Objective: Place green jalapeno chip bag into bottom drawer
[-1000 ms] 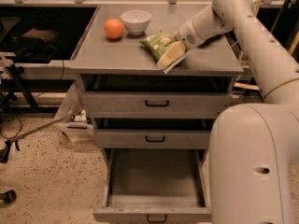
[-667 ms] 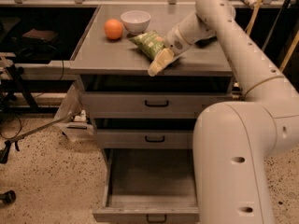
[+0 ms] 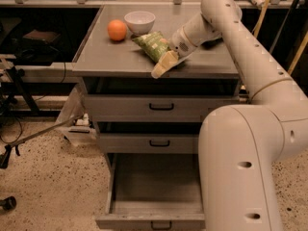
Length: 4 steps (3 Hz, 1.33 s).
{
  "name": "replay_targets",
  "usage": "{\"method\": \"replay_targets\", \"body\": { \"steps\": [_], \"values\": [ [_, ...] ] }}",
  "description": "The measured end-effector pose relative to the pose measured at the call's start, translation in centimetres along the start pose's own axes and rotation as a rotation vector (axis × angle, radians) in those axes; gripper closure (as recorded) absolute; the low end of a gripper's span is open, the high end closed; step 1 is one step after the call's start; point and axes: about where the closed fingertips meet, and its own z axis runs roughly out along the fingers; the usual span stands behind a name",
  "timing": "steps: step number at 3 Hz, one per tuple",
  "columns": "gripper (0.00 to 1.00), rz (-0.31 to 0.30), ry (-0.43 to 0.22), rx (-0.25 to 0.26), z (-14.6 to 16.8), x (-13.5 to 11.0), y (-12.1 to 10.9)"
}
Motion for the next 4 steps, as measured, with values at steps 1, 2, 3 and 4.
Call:
{"method": "replay_targets", "body": {
  "steps": [1, 2, 3, 4],
  "values": [
    [0.38, 0.004, 0.003, -0.012, -0.4, 0.2, 0.7],
    [0.62, 0.003, 0.003, -0.012, -0.9, -0.3, 0.7],
    [0.85, 0.003, 0.003, -0.012, -1.2, -0.5, 0.7],
    [1.0, 0.015, -0.013, 0.073, -5.0, 0.0, 0.3]
  ]
}}
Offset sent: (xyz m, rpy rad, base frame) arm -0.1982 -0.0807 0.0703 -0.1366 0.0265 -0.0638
